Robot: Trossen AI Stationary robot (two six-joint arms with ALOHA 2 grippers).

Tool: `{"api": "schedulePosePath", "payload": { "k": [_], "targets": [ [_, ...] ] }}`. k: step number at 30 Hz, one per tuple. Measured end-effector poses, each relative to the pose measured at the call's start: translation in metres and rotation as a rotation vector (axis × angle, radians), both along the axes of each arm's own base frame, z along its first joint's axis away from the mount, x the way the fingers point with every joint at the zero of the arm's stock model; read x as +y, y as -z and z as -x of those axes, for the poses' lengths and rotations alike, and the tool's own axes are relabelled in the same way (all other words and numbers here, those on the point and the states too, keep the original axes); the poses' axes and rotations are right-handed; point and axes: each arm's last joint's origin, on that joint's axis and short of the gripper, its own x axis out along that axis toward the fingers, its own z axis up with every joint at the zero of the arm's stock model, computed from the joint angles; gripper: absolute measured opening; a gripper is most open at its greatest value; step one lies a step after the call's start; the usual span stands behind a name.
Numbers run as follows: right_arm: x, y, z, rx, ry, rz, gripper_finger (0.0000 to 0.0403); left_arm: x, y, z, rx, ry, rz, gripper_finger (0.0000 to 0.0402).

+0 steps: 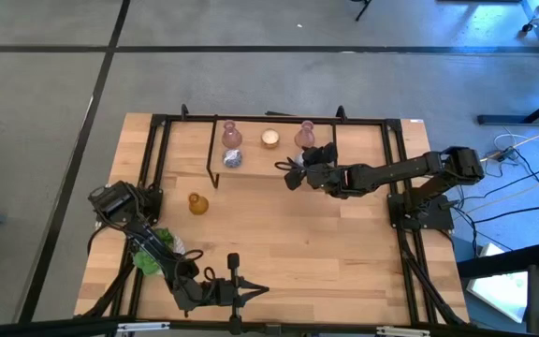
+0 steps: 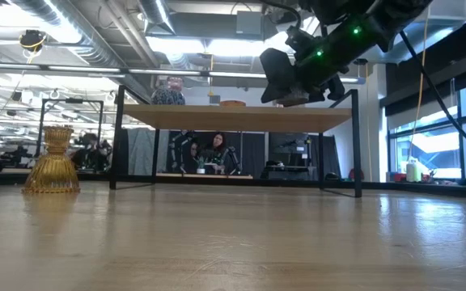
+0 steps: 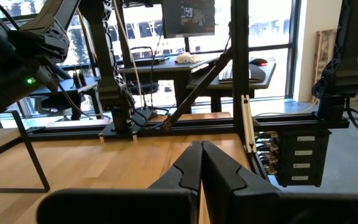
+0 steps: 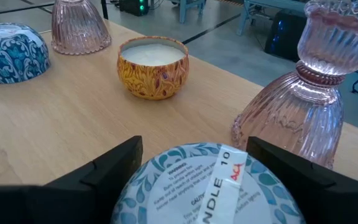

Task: Pick & Place candle stick holders
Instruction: Put the white candle on the shelf

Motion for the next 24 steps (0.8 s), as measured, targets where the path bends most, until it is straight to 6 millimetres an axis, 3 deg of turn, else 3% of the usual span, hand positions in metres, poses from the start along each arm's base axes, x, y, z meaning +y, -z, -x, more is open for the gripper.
{"api": "schedulePosePath", "payload": {
  "k": [15,24],
  "targets": [
    [0.000,-0.001,-0.001,-0.006,0.000,0.017,0.0314,0.000,0.000,0.000,0.000,0.000,0.000,0.0002],
    [0.005,-0.016,-0.008,-0.057,-0.053,0.091,0.0314,0.000,0.000,0.000,0.000,0.000,0.000,0.0002]
  ]
}}
